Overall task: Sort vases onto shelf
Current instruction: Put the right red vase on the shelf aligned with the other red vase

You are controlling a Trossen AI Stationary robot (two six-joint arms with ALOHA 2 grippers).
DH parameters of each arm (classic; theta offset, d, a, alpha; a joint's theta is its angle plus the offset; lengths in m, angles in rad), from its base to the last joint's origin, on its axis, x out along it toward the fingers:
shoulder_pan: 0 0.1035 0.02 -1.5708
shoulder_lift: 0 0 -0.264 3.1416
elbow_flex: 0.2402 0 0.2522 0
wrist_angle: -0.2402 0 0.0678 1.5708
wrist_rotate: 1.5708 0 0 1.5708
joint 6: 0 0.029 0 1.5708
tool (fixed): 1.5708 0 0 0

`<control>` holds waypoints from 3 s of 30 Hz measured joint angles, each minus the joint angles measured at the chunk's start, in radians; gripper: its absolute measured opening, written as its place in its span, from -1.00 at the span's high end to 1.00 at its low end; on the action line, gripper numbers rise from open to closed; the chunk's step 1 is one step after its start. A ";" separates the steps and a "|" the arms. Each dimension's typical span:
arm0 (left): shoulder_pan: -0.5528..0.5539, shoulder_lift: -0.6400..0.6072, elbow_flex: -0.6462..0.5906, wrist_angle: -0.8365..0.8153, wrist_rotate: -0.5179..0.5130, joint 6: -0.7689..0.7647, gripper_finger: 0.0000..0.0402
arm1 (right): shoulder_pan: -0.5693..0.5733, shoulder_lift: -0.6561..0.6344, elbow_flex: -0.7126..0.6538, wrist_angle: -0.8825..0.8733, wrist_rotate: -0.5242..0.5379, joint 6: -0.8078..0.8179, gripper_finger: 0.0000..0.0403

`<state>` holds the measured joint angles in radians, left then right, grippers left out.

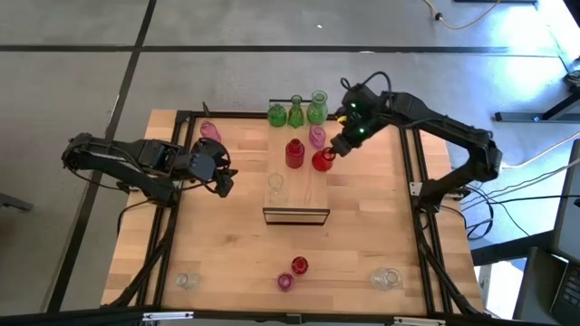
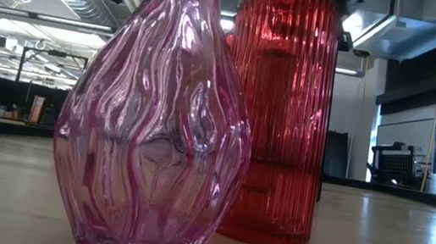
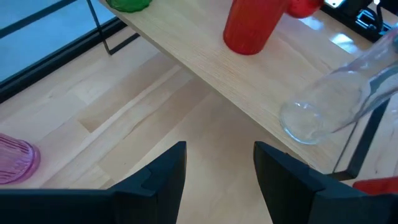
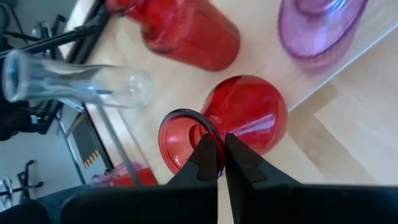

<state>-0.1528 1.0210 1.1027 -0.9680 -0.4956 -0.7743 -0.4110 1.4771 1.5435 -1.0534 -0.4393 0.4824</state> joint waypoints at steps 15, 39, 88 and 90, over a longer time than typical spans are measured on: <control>0.000 0.000 0.000 0.003 -0.014 0.000 0.10 | -0.004 0.113 0.105 -0.088 0.030 -0.071 1.00; 0.000 0.000 0.000 0.005 -0.020 0.023 0.10 | -0.002 0.136 0.105 -0.053 -0.029 -0.040 1.00; 0.000 0.000 0.001 0.005 -0.020 0.026 0.10 | -0.002 0.145 0.103 0.001 0.011 -0.044 0.39; 0.000 0.000 0.001 0.005 -0.020 0.025 0.10 | -0.002 0.145 0.103 0.021 -0.006 -0.041 0.39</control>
<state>-0.1528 1.0210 1.1034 -0.9630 -0.5159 -0.7488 -0.4126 1.6222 1.6470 -1.0323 -0.4448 0.4415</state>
